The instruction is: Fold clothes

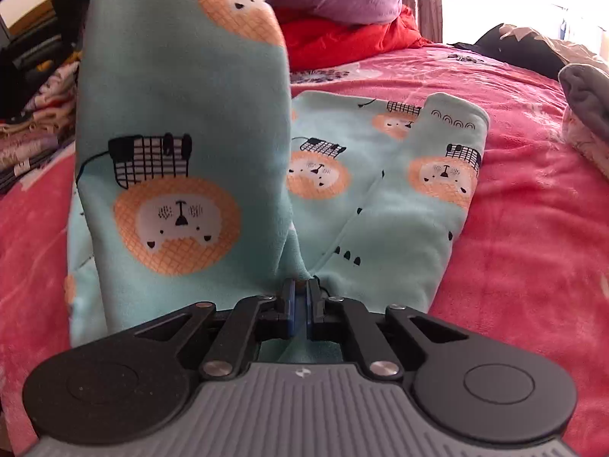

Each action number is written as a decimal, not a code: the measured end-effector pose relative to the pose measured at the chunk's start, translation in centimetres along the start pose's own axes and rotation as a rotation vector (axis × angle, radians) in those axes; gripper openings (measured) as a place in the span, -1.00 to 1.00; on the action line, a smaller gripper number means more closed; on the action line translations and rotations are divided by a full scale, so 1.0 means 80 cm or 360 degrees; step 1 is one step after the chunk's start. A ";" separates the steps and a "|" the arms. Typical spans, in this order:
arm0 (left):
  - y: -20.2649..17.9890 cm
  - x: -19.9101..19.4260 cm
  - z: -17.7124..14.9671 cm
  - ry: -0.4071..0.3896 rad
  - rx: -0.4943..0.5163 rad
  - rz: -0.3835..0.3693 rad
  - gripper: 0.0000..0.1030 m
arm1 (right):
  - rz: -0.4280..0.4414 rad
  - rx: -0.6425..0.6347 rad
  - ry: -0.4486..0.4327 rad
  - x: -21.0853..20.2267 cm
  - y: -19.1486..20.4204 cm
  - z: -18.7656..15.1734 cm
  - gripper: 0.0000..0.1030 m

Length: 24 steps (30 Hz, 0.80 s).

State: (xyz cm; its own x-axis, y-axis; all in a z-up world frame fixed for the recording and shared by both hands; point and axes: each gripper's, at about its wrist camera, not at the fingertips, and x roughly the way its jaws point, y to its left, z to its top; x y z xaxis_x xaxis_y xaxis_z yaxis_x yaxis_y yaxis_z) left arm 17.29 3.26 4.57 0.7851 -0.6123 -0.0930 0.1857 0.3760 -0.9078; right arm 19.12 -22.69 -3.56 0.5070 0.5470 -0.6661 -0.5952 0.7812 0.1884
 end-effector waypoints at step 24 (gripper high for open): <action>0.000 0.194 -0.045 0.0174 0.0445 0.0571 -0.96 | 0.0385 0.0833 -0.0402 -0.122 -0.021 -0.126 -0.02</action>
State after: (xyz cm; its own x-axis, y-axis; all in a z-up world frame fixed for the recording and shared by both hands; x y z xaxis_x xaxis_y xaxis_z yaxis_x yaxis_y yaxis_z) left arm 27.36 -8.77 1.67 0.7649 -0.4732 -0.4371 0.0777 0.7414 -0.6665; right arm 8.85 -32.37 -4.64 0.5660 0.7308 -0.3816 -0.3598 0.6354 0.6833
